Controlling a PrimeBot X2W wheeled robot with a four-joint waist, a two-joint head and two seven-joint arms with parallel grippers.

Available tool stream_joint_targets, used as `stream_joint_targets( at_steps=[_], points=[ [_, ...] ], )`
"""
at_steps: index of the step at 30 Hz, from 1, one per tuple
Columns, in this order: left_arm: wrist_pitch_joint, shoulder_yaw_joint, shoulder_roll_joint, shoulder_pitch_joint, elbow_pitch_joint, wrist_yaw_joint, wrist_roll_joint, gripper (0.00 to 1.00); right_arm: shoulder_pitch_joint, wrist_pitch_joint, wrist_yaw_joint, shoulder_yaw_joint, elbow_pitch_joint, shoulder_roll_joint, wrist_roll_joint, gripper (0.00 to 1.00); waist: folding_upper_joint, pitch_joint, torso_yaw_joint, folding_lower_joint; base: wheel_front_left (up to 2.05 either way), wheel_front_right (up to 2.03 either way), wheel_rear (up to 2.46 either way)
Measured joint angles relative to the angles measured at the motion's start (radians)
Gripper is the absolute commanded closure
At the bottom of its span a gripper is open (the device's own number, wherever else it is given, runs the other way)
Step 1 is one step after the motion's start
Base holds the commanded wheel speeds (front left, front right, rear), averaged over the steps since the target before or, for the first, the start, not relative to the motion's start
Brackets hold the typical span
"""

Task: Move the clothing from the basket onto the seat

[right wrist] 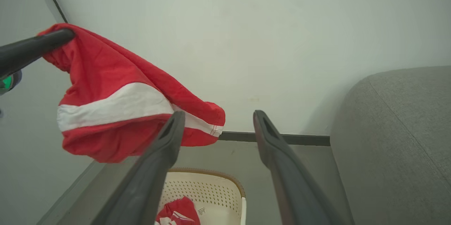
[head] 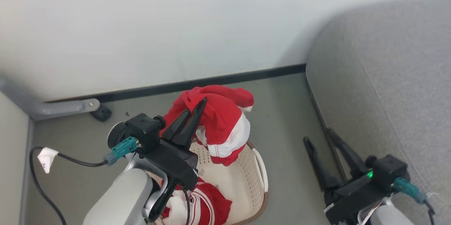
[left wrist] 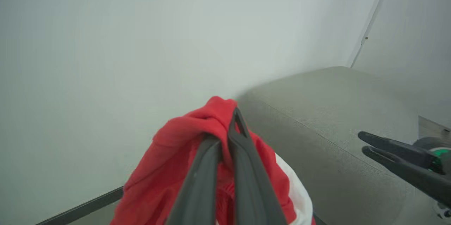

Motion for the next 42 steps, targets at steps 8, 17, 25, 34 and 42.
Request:
stream_joint_targets(
  at_steps=[8, 17, 25, 34, 42],
  points=[
    [0.017, -0.004, 0.000, 0.047, -0.084, 0.000, -0.014, 1.00, -0.041, 0.036, 0.001, 0.125, 0.062, -0.017, -0.095, 0.00, 0.0000, -0.094, 0.029, 0.0001, 0.00, 0.00, 0.00],
    [0.058, -0.029, -0.018, 0.077, -0.173, 0.002, -0.048, 1.00, -0.110, 0.044, 0.001, 0.240, 0.148, -0.039, -0.106, 0.00, 0.0000, -0.137, 0.069, 0.0002, 0.00, 0.00, 0.00],
    [0.104, -0.057, -0.037, 0.078, -0.236, 0.005, -0.051, 1.00, -0.201, 0.040, 0.001, 0.340, 0.197, -0.017, -0.105, 0.00, 0.0001, -0.143, 0.110, 0.0002, 0.00, 0.00, 0.00],
    [0.145, -0.077, -0.038, 0.096, -0.264, 0.016, -0.058, 1.00, -0.280, 0.027, 0.001, 0.418, 0.257, 0.026, -0.082, 0.96, 0.0002, -0.145, 0.142, 0.0002, 0.00, 0.00, 0.00],
    [0.167, -0.065, -0.021, 0.113, -0.282, 0.038, -0.066, 1.00, -0.306, 0.016, 0.001, 0.430, 0.306, 0.034, -0.025, 1.00, 0.0002, -0.144, 0.146, 0.0002, 0.00, 0.00, 0.00]
  ],
)
